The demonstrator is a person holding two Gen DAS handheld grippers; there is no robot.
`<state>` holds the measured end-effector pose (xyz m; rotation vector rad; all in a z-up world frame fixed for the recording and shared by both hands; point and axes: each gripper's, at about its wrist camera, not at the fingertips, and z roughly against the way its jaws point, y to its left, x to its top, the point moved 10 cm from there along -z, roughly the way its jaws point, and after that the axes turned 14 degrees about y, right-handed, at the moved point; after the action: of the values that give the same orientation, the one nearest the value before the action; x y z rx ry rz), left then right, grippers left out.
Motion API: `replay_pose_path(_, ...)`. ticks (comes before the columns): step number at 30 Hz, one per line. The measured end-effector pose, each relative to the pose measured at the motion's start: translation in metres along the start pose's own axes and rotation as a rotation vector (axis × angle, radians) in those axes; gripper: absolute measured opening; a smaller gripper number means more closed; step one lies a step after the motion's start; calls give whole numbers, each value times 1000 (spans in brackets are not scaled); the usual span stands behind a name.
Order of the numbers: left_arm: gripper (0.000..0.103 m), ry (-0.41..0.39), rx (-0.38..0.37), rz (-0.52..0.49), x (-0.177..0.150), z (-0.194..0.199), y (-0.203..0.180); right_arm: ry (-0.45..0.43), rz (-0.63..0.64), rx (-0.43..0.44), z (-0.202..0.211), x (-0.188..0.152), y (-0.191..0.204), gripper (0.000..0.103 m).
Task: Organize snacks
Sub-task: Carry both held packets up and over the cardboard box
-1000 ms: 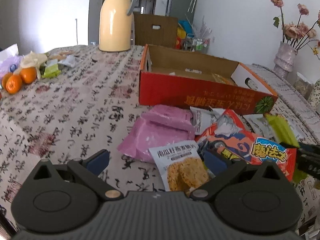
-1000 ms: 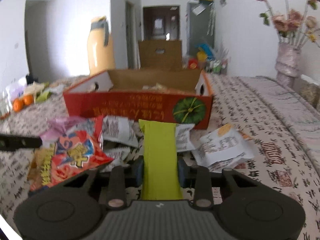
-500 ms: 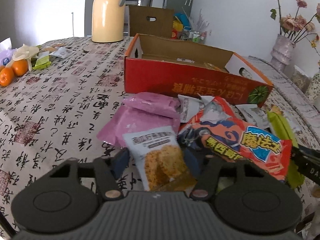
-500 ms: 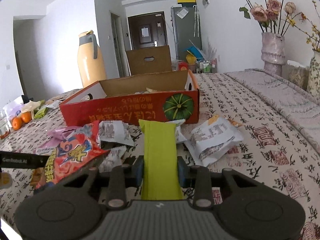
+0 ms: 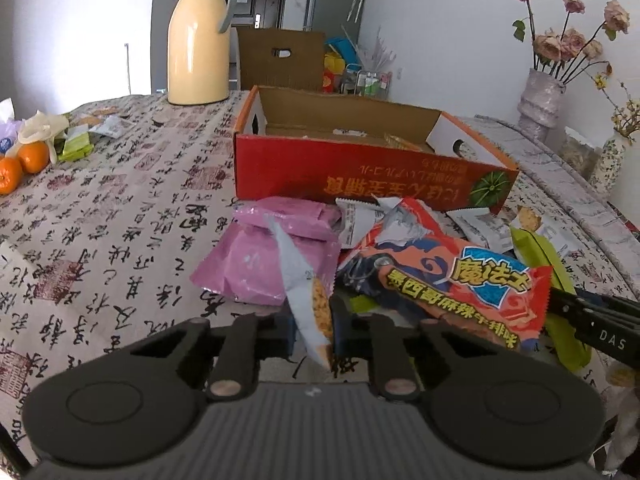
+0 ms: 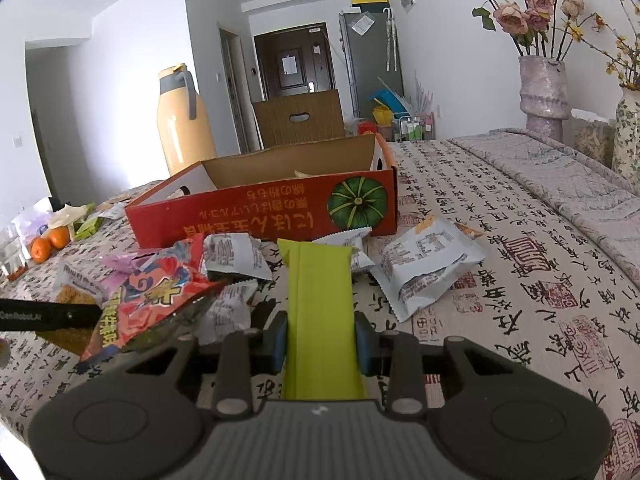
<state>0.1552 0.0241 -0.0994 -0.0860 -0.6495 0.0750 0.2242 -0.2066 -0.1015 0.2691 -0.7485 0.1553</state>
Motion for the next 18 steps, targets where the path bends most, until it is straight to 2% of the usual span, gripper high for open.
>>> replay_pose_path(18,13,-93,-9,-17,18,26,-1,-39,6,-1,10,10,3,32)
